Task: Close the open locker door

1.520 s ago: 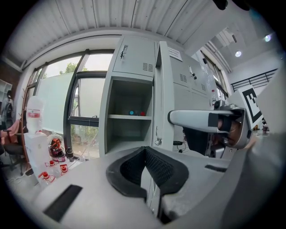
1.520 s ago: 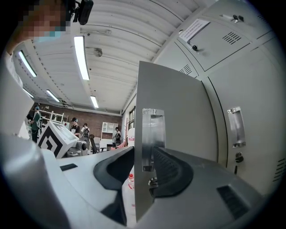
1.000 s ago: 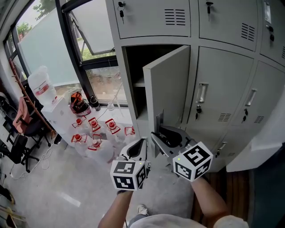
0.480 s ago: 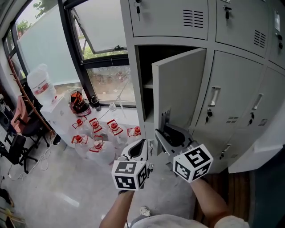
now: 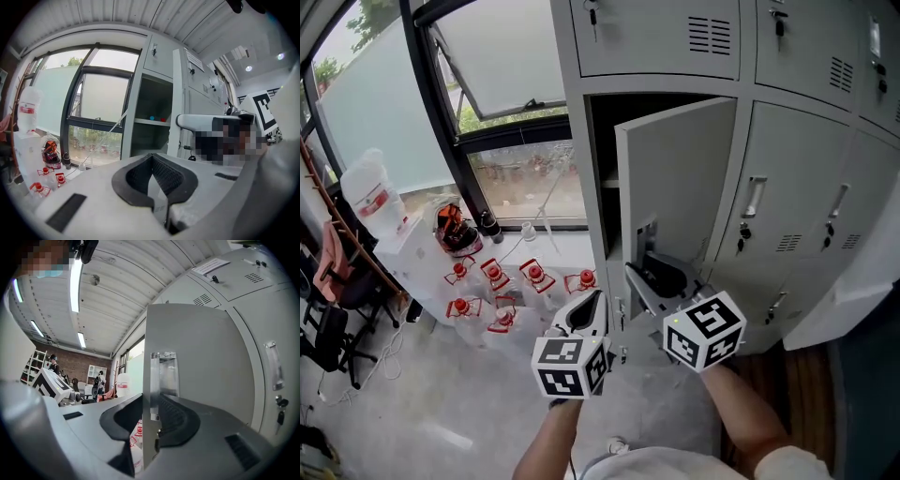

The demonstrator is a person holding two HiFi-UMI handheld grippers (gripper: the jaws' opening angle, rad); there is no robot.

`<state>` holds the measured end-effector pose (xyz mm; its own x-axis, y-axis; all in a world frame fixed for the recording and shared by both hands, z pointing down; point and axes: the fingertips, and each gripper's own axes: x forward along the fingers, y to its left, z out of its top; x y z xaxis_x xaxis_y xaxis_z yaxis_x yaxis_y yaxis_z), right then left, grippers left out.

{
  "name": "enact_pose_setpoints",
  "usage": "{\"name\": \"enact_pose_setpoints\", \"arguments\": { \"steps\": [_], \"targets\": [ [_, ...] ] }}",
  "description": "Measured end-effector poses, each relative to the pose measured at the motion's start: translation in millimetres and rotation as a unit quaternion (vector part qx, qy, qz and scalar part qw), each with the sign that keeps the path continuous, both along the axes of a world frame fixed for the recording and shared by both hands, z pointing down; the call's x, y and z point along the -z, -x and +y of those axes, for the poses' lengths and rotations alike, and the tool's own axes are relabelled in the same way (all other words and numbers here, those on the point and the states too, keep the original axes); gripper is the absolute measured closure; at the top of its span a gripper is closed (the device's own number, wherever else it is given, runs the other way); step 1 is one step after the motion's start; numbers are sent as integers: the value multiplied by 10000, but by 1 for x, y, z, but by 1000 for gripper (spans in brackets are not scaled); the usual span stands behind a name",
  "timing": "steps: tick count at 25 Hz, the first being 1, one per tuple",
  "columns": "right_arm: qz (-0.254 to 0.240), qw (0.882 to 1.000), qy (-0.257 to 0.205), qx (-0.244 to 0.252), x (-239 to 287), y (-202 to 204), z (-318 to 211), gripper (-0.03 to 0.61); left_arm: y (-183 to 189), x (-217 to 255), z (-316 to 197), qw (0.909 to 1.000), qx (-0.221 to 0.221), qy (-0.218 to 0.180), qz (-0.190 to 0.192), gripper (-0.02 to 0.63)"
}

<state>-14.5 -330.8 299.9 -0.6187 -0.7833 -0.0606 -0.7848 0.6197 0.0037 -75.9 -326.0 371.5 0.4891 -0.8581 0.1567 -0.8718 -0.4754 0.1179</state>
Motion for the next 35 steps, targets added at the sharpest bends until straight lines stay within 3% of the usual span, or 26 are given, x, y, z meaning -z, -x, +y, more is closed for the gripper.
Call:
{"name": "enact_pose_setpoints", "arguments": {
  "steps": [11,18,35],
  "targets": [
    [68,9994,27,-352,0,14,-27,479,24,2,-9,9996,-269,-44,1,606],
    [72,9987,47,-506,-1,22,-43,479,48,-3,-11,9998,-211,-13,-13,606],
    [115,9985,86,-528,-2,33,-82,491,59,-4,-37,9998,-148,-40,-104,606]
  ]
}}
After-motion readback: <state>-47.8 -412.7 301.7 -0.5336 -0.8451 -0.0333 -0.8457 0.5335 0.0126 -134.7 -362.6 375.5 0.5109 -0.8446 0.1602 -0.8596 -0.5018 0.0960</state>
